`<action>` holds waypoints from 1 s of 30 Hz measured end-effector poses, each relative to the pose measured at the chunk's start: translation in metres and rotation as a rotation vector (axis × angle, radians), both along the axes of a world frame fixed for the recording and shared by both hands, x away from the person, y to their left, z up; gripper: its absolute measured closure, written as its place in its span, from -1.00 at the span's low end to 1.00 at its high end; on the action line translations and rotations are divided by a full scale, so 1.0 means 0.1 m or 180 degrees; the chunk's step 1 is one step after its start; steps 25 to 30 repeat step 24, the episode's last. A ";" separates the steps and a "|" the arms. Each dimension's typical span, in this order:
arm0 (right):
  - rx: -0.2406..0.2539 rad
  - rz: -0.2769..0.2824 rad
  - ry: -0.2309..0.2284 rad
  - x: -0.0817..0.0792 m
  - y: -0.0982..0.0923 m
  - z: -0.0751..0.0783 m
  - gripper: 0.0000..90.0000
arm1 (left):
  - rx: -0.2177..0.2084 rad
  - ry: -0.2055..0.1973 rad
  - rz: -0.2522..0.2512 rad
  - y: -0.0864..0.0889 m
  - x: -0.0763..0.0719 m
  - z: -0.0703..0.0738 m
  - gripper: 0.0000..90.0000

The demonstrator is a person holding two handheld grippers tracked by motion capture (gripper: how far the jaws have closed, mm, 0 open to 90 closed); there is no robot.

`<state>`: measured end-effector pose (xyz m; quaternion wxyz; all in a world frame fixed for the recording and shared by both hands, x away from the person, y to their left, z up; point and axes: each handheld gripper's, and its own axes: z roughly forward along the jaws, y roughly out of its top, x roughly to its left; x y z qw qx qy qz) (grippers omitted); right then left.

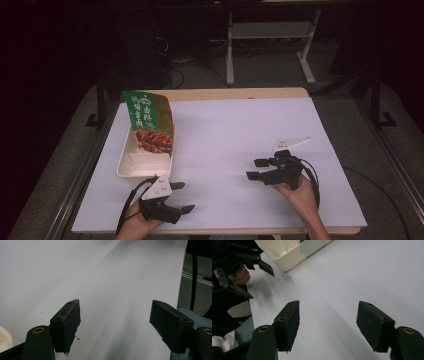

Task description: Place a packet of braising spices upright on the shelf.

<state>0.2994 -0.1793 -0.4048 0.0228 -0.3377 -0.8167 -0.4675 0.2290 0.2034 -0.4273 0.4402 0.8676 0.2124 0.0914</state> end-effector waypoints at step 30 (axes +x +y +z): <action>-0.0010 -0.0219 -0.0027 -0.54 -0.17 -0.32 -0.47 | 0.0023 -0.0055 -0.0003 -0.02 -0.05 0.00 -0.47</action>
